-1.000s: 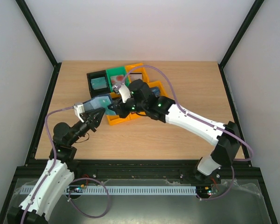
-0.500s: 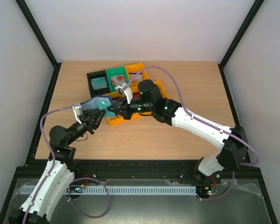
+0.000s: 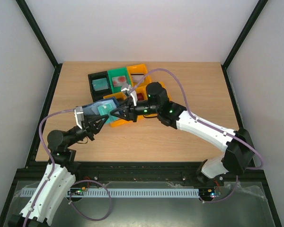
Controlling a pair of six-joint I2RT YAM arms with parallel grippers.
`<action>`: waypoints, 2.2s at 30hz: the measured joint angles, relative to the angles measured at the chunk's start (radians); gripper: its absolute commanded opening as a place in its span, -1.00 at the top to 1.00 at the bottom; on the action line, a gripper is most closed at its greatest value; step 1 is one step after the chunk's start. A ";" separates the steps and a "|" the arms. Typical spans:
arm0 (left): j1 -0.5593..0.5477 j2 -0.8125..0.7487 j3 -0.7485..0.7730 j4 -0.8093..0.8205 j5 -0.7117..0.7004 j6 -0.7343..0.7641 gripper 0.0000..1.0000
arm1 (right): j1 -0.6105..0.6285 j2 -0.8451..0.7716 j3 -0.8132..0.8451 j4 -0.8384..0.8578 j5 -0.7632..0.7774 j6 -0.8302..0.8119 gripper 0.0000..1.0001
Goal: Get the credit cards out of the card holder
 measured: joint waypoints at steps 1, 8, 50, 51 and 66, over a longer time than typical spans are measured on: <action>0.000 0.000 0.000 -0.003 0.006 0.000 0.95 | -0.005 -0.008 -0.013 0.001 -0.005 0.002 0.41; 0.001 0.000 0.000 -0.009 0.030 -0.002 0.95 | -0.033 -0.083 -0.061 0.005 -0.042 -0.015 0.92; 0.012 -0.016 0.016 -0.048 0.073 0.027 0.95 | -0.062 -0.075 -0.063 0.023 -0.129 -0.008 0.97; 0.013 -0.016 0.017 -0.051 0.073 0.029 0.95 | -0.063 -0.076 -0.063 0.018 -0.129 -0.013 0.97; 0.023 -0.031 0.032 -0.148 0.033 0.070 0.95 | -0.224 -0.150 -0.079 -0.103 -0.074 -0.046 0.97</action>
